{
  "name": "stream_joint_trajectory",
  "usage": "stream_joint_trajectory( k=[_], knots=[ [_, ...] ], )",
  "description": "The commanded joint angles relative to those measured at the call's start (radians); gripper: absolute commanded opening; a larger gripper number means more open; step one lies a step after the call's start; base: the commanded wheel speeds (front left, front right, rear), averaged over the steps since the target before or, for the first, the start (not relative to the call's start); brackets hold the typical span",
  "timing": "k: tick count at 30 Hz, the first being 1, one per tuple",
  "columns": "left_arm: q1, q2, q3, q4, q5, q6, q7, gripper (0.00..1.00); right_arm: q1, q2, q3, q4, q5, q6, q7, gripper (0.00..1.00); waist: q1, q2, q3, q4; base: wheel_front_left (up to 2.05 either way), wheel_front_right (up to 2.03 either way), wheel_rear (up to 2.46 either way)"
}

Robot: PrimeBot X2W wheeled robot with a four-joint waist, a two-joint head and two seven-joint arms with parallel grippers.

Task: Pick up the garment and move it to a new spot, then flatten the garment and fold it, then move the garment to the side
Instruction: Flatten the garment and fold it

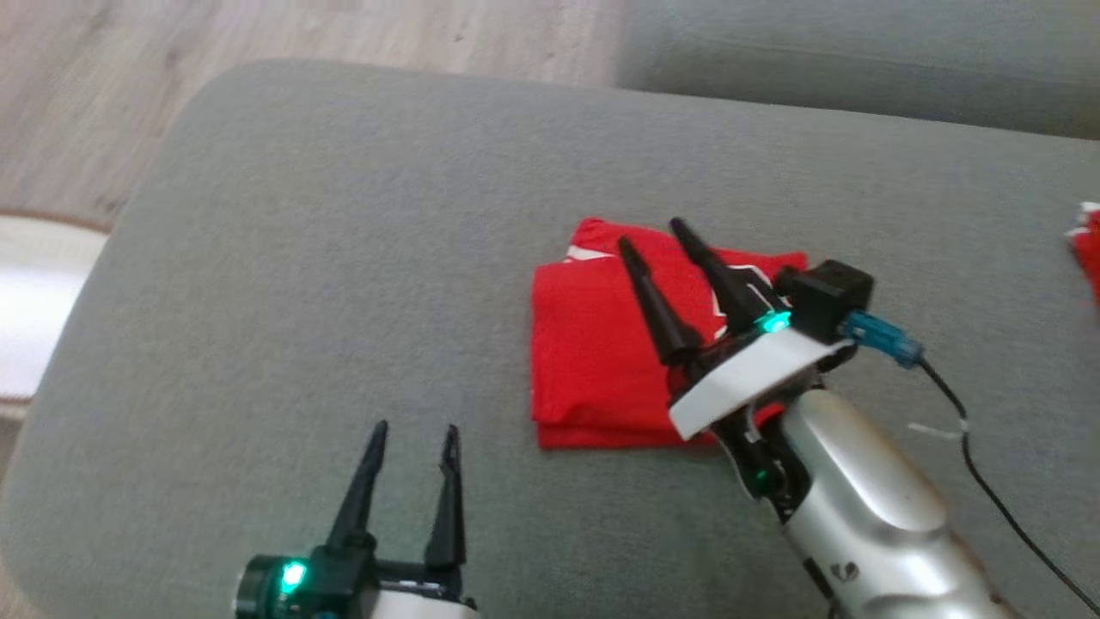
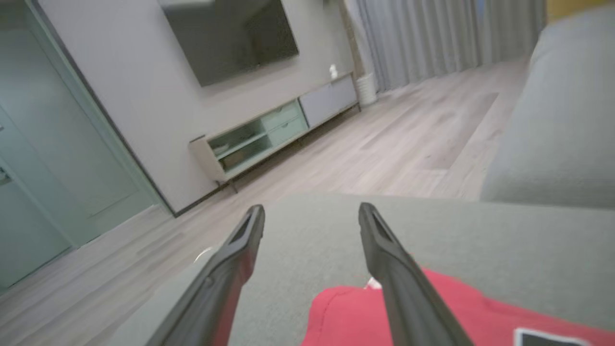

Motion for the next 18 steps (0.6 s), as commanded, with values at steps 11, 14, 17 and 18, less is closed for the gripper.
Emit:
stream_joint_trajectory(
  k=[11,14,17,18],
  knots=[
    [0.032,-0.008,0.112,-0.095,-0.011,0.025,-0.010,1.00,0.191,-0.104,-0.239,-0.188,-0.136,-0.001,-0.086,1.00,0.0000,0.0000,-0.108,-0.214,0.00,0.00,0.00],
    [0.040,-0.008,0.123,-0.106,0.001,0.032,-0.010,1.00,0.273,-0.110,-0.294,-0.210,-0.190,-0.001,-0.087,1.00,0.0000,0.0000,-0.122,-0.238,0.00,0.00,0.00],
    [0.055,-0.008,0.131,-0.105,0.016,0.031,-0.010,1.00,0.344,-0.104,-0.327,-0.216,-0.217,-0.001,-0.087,1.00,0.0000,0.0000,-0.136,-0.254,0.00,0.00,0.00],
    [0.060,-0.008,0.133,-0.104,0.022,0.030,-0.010,1.00,0.365,-0.102,-0.332,-0.215,-0.224,-0.001,-0.087,1.00,0.0000,0.0000,-0.140,-0.257,0.00,0.00,0.00]
  ],
)
